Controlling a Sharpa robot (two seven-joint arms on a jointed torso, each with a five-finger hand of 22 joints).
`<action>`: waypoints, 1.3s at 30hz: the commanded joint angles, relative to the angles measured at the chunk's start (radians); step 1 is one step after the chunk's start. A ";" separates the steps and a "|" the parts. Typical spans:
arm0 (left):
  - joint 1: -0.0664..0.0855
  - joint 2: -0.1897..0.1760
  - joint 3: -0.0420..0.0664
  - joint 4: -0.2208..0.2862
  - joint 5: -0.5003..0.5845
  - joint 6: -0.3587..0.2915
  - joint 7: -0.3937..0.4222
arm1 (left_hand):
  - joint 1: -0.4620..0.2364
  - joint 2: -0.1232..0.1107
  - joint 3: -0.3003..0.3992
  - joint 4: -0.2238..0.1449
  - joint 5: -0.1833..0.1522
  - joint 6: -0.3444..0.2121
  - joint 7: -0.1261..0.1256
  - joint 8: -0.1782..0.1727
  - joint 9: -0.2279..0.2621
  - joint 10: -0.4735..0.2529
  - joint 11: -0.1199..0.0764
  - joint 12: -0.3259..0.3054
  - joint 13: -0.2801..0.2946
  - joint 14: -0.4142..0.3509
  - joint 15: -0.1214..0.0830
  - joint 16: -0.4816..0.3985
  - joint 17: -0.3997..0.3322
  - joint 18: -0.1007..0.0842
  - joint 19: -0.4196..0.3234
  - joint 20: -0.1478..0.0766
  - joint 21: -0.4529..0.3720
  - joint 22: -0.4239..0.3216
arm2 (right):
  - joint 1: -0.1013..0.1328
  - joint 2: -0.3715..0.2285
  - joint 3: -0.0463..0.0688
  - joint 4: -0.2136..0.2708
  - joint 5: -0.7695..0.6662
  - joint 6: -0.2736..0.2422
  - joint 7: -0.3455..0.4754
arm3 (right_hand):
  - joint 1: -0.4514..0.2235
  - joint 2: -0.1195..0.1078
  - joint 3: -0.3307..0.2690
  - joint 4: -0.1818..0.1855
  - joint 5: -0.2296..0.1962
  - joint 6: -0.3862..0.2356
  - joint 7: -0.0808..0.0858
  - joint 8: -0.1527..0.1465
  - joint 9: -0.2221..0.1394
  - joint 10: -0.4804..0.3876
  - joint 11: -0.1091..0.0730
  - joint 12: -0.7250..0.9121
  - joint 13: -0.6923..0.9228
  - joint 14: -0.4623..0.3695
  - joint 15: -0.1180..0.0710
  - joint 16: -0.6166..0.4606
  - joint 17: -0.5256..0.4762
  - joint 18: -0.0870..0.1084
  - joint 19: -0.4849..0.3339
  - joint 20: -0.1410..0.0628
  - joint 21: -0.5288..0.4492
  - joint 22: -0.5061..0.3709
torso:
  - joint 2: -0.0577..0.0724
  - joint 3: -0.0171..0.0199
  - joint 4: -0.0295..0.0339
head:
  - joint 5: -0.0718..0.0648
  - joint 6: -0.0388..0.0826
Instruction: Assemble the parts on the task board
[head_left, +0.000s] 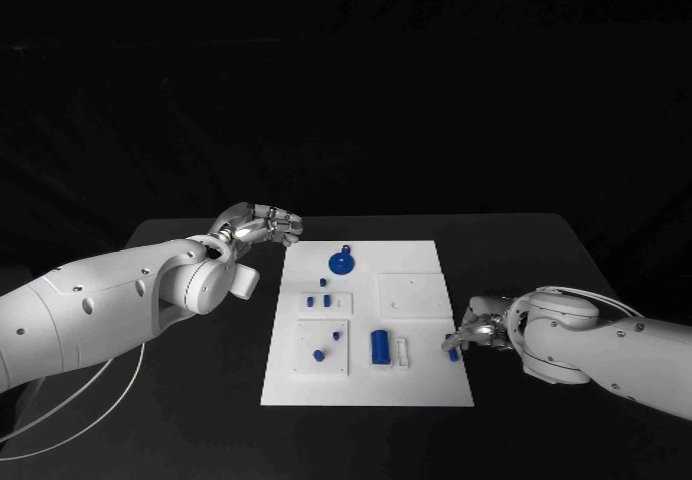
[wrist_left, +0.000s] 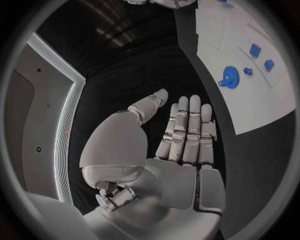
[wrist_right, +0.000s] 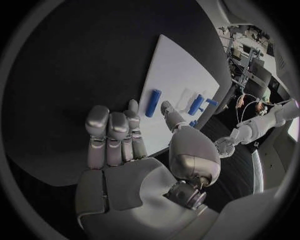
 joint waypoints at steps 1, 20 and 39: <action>0.001 0.001 0.001 0.002 0.005 0.014 0.006 | -0.011 0.002 -0.002 0.006 -0.004 -0.006 -0.001 0.006 -0.001 -0.005 -0.001 0.004 -0.001 0.001 0.007 -0.007 0.001 0.014 0.000 0.005 -0.005 0.001 | -0.010 0.006 -0.004 -0.006 -0.021 0.012 -0.003 | 0.018 0.008 0.013 0.001 -0.004 0.005 0.000 -0.007 -0.005 0.001 -0.003 -0.006 0.002 0.001 -0.005 -0.005 0.001 0.104 0.003 -0.002 -0.003 0.012 | 0.000 0.0009 0.0000 | 0.002 -0.001; 0.001 -0.001 0.000 0.003 0.005 0.015 0.004 | -0.012 0.002 -0.002 0.007 -0.004 -0.006 -0.001 0.007 -0.002 -0.005 -0.001 0.004 -0.002 0.002 0.007 -0.008 0.003 0.014 0.000 0.005 -0.006 0.002 | -0.015 0.014 -0.004 -0.016 -0.015 0.003 0.002 | 0.170 0.027 0.281 0.037 -0.005 0.022 0.002 -0.008 -0.005 0.011 0.000 -0.008 0.002 0.007 0.000 -0.006 0.001 0.104 0.015 0.024 0.003 0.013 | 0.000 0.0003 -0.0008 | 0.000 -0.001; 0.001 -0.003 -0.002 0.003 0.005 0.014 0.004 | -0.013 0.002 -0.002 0.008 -0.004 -0.006 0.000 0.007 -0.002 -0.006 -0.001 0.004 -0.002 0.002 0.007 -0.010 0.005 0.014 0.000 0.005 -0.006 0.003 | 0.038 -0.059 0.032 0.067 0.092 -0.045 0.015 | 0.131 0.025 0.330 0.075 -0.004 0.039 -0.001 -0.002 -0.002 0.019 -0.003 -0.008 0.001 0.009 -0.002 -0.002 0.003 0.104 0.020 0.033 0.012 0.015 | -0.001 0.0009 -0.0019 | -0.003 0.004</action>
